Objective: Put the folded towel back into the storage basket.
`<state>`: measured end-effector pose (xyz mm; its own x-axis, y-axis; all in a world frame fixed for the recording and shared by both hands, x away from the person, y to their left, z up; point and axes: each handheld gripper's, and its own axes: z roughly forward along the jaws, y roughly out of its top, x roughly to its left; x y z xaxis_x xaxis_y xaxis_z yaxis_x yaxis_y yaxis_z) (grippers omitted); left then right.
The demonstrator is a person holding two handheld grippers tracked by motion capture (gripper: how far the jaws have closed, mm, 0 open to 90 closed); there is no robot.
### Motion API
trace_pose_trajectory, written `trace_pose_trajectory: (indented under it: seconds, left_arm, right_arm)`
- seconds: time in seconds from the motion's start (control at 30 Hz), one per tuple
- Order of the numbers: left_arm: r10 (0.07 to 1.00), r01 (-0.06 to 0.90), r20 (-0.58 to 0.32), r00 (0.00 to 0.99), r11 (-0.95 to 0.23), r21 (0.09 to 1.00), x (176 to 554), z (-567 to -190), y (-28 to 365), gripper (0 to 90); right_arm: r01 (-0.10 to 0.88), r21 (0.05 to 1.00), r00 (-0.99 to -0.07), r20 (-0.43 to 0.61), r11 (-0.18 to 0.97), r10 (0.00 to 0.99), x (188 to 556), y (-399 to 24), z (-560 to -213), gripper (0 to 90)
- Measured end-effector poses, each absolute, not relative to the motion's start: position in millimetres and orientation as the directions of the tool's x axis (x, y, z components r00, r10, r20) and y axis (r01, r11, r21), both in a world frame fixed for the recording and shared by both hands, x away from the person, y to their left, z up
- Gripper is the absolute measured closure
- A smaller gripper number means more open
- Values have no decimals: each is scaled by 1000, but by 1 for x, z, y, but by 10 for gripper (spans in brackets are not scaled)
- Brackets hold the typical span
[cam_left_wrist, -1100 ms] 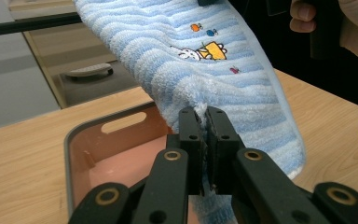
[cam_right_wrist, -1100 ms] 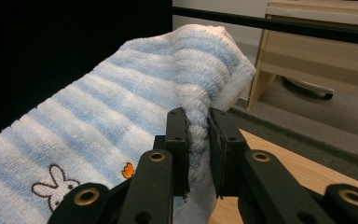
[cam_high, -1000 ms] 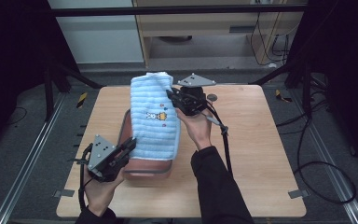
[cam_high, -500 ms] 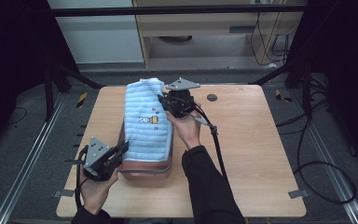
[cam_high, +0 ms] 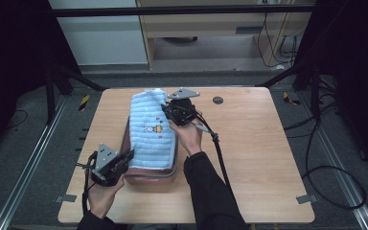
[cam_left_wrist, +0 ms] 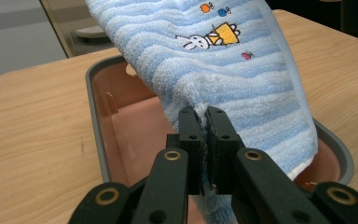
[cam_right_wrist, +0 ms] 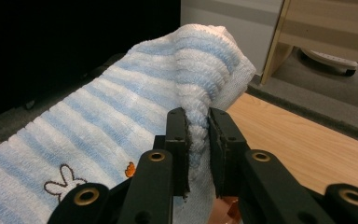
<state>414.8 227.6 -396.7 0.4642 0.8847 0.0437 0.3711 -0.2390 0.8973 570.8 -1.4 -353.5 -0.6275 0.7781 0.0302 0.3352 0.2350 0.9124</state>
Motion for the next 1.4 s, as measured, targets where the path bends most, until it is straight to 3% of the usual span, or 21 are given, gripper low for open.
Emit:
trace_pose_trajectory:
  seconds: [1.4]
  left_arm:
    - [894, 478, 63, 444, -296, 827, 421, -432, 231, 849]
  right_arm:
    - [421, 864, -623, 55, 275, 780, 578, 8, -420, 783]
